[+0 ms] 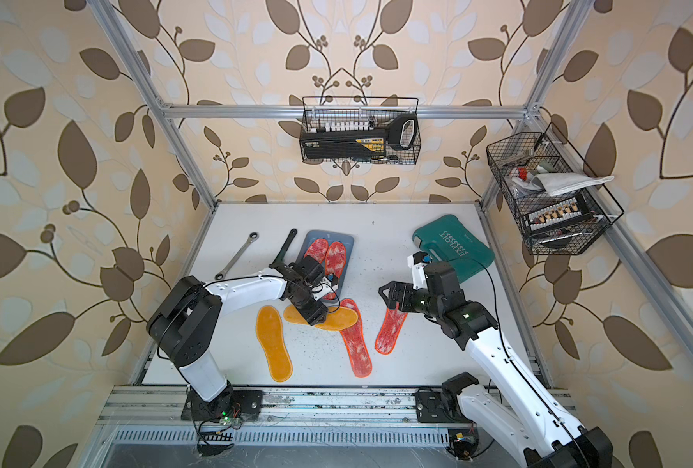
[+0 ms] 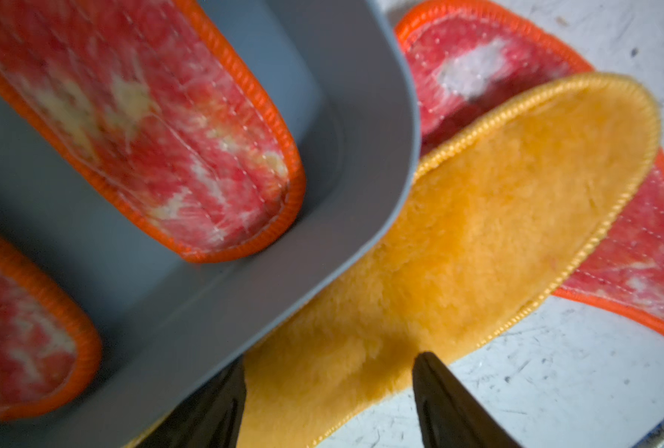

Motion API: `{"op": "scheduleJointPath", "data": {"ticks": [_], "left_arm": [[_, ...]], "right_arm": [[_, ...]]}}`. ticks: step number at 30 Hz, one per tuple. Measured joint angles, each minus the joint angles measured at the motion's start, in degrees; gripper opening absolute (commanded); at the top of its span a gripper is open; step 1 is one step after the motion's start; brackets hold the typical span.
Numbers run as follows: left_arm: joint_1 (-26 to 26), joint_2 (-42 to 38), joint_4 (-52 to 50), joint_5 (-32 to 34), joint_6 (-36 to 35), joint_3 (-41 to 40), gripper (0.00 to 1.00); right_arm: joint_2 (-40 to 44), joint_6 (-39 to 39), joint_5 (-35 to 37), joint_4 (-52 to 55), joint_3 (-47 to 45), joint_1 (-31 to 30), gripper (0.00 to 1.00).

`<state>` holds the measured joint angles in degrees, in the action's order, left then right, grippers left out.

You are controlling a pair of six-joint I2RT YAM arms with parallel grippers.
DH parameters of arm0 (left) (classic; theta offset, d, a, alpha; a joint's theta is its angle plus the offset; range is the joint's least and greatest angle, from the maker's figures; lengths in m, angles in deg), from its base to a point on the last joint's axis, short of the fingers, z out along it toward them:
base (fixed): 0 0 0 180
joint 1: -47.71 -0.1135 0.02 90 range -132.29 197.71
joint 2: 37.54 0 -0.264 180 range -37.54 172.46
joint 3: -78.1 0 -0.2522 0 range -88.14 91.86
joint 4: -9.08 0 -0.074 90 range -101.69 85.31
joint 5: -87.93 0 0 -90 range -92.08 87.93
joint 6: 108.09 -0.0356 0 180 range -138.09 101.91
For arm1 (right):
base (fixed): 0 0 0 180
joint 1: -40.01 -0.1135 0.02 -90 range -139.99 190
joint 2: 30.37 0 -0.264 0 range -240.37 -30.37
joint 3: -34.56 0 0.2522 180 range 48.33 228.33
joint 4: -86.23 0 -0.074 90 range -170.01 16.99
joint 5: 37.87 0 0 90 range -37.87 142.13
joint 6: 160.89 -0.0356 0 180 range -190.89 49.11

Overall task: Put the insoles into the storage box
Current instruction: Pick up the insole from the center of the board.

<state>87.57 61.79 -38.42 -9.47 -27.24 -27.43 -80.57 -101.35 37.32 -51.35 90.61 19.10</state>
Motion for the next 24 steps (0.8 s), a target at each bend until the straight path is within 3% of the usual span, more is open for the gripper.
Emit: {"op": "scheduleJointPath", "data": {"ticks": [24], "left_arm": [[0.83, 3.69, -0.81, -0.24, 0.33, 2.62, 0.73]], "right_arm": [[0.20, -0.22, -0.94, -1.05, -0.44, 0.00, 0.90]]}}
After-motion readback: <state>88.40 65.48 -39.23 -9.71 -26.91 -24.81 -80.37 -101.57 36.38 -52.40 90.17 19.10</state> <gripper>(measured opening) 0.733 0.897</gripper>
